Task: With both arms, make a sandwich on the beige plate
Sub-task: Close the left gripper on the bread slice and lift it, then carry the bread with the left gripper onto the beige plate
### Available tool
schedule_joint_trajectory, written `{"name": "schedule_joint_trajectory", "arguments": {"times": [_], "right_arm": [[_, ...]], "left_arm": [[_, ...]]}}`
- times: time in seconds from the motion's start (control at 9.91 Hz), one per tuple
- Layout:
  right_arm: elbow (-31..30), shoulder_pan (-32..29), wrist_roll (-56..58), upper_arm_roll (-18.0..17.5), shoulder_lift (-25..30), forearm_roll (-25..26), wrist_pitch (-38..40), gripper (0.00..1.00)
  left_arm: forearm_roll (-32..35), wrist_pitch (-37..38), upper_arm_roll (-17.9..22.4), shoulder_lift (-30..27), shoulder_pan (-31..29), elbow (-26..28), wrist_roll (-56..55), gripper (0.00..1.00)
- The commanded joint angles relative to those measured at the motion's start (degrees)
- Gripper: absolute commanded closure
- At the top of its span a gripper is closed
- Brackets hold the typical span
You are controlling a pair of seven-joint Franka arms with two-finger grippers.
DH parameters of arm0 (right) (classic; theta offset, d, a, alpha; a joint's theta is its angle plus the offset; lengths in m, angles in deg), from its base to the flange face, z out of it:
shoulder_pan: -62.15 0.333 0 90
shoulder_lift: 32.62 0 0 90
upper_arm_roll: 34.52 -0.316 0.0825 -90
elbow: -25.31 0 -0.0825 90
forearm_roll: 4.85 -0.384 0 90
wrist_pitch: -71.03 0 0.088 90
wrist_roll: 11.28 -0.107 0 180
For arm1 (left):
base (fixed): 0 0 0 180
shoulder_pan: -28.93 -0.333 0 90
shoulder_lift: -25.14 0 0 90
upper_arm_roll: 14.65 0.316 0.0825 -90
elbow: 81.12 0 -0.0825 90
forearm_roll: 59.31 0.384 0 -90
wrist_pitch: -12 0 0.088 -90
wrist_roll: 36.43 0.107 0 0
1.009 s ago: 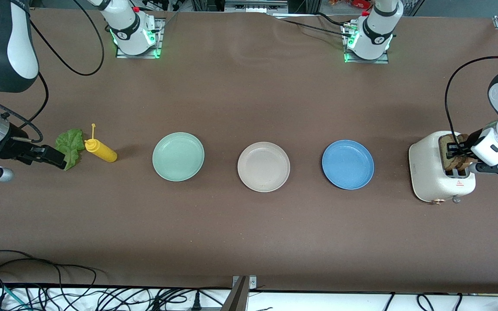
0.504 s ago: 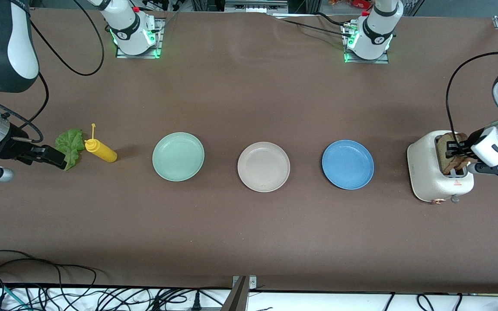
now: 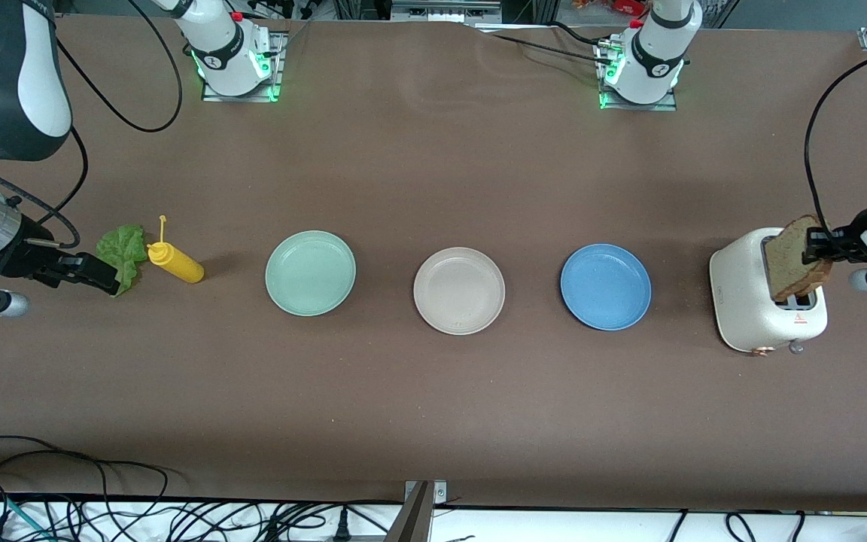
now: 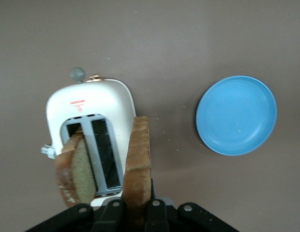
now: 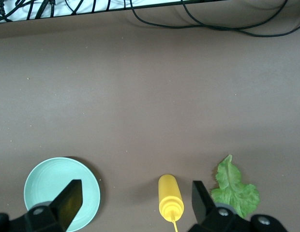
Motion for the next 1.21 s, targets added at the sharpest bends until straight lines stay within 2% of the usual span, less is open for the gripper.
{"name": "schedule_joint_trajectory", "arguments": {"times": [0.0,0.1,0.3,0.4,0.5,0.91,1.11], "right_arm": [[0.1,0.0,-0.3,-0.2,-0.1,-0.5,-0.3,0.00],[0.1,0.0,-0.3,-0.2,-0.1,-0.5,-0.3,0.00],[0.1,-0.2,-0.3,-0.1,-0.1,-0.8,-0.3,0.00],[0.1,-0.4,-0.3,-0.1,-0.1,-0.8,-0.3,0.00],[0.1,-0.4,-0.6,-0.2,-0.2,-0.8,-0.3,0.00],[0.1,-1.1,-0.1,0.1,-0.2,-0.5,-0.3,0.00],[0.1,-4.7,0.4,0.2,-1.0,0.3,-0.3,0.00]], "left_arm": [[-8.9,2.2,-3.3,3.1,1.6,-2.1,2.2,1.00],[-11.9,2.2,-4.8,4.0,3.0,-2.1,2.2,1.00],[-24.0,2.2,-5.1,7.1,6.3,-2.2,2.1,1.00],[-29.9,2.1,-5.2,10.4,7.2,-2.3,3.4,1.00],[-35.9,1.5,-7.5,13.3,8.8,-2.4,6.5,1.00],[-44.5,-11.7,-8.0,20.1,19.4,-3.6,8.6,1.00],[-47.9,-19.3,-7.9,23.2,23.1,-3.8,7.7,1.00]]}}
